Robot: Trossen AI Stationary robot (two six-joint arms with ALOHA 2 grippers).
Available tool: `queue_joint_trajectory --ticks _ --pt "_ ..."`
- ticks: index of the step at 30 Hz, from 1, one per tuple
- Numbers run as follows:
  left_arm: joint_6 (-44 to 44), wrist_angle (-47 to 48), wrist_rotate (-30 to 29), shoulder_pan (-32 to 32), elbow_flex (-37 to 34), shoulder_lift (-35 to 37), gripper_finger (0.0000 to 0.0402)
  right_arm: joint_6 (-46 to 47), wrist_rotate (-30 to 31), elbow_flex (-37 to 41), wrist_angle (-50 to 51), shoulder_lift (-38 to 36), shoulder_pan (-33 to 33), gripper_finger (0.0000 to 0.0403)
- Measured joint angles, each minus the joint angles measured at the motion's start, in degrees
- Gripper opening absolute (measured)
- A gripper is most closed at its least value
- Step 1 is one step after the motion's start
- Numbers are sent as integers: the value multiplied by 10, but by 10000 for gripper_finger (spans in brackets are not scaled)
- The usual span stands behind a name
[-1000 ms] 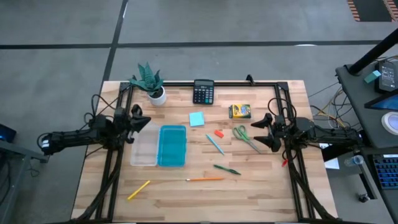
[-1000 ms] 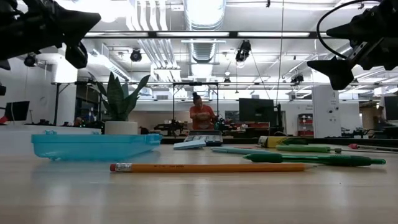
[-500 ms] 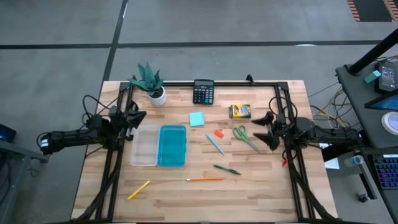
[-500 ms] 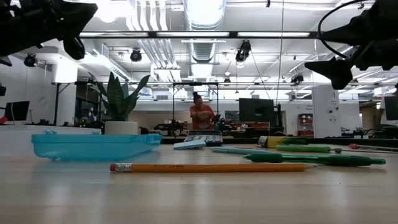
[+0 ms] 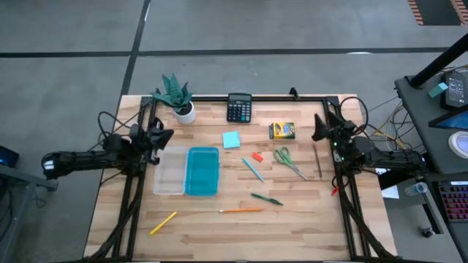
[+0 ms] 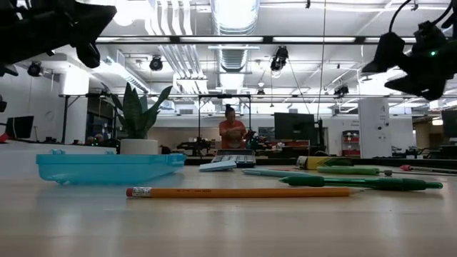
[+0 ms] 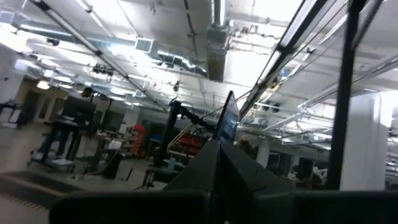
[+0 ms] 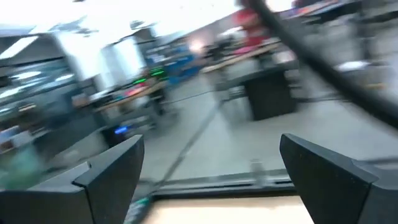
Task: Pack school essentials
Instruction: Put the light blue pen into the blue supply box
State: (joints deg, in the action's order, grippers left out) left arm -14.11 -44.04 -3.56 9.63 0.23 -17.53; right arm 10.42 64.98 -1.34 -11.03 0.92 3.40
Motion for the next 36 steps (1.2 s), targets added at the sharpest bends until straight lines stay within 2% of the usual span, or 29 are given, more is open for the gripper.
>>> queue_joint_trajectory --ticks 4,7,9,14,18,26,36 --pt "-1 0 -18 0 0 -19 0 -5 83 0 1 3 0 364" --pt "-1 0 -18 0 0 -31 0 26 93 0 1 4 0 364" --pt "-1 0 -18 0 0 -40 0 72 60 0 -3 4 0 364" --pt "0 0 -28 0 0 -62 0 132 -107 -29 -4 18 0 364" --pt "-1 0 -56 0 0 -80 0 156 -186 -71 1 57 0 364" --pt "-5 -1 -62 0 0 -99 0 128 -230 -169 39 199 0 364" --pt "-5 -6 -62 0 0 -108 0 166 -245 -353 219 400 0 364"
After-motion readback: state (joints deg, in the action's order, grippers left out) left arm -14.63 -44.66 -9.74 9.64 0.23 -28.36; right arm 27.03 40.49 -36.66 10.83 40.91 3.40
